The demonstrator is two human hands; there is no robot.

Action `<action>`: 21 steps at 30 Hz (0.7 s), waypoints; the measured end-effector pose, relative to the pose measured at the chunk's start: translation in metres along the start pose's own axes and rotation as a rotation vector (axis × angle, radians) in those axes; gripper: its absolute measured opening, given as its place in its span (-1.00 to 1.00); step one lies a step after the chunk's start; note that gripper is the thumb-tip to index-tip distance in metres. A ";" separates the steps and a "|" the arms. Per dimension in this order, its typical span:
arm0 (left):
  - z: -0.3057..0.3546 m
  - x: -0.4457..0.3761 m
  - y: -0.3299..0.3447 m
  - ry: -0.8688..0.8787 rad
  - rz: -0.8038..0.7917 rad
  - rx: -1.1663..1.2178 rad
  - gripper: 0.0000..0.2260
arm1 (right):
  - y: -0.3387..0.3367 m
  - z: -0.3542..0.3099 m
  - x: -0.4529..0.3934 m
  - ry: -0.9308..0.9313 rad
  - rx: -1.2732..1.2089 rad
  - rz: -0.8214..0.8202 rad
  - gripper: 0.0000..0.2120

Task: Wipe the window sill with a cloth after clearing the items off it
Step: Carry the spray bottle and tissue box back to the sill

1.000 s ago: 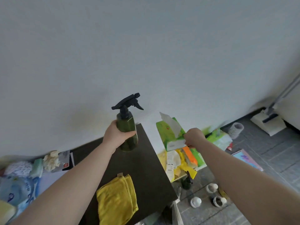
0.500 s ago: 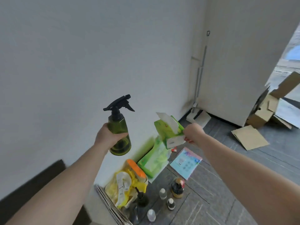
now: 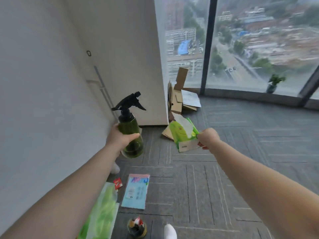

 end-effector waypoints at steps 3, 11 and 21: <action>0.035 -0.054 0.071 0.022 -0.130 0.032 -0.46 | -0.050 0.028 -0.042 0.106 -0.006 0.084 -0.80; 0.145 -0.195 0.254 0.145 -0.505 0.114 -0.50 | -0.162 0.050 -0.157 0.297 -0.066 0.366 -0.78; 0.254 -0.293 0.414 0.196 -0.657 -0.032 -0.40 | -0.238 0.065 -0.287 0.379 -0.179 0.493 -0.80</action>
Point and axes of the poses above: each hand's wrist, its own x-axis away from the middle knuckle, its own y-axis out of the palm, z = x × y, the point moved 7 cm from there along -x, towards the middle knuckle, and after that the axes turned 2 degrees about -x, right-handed, at the moved point
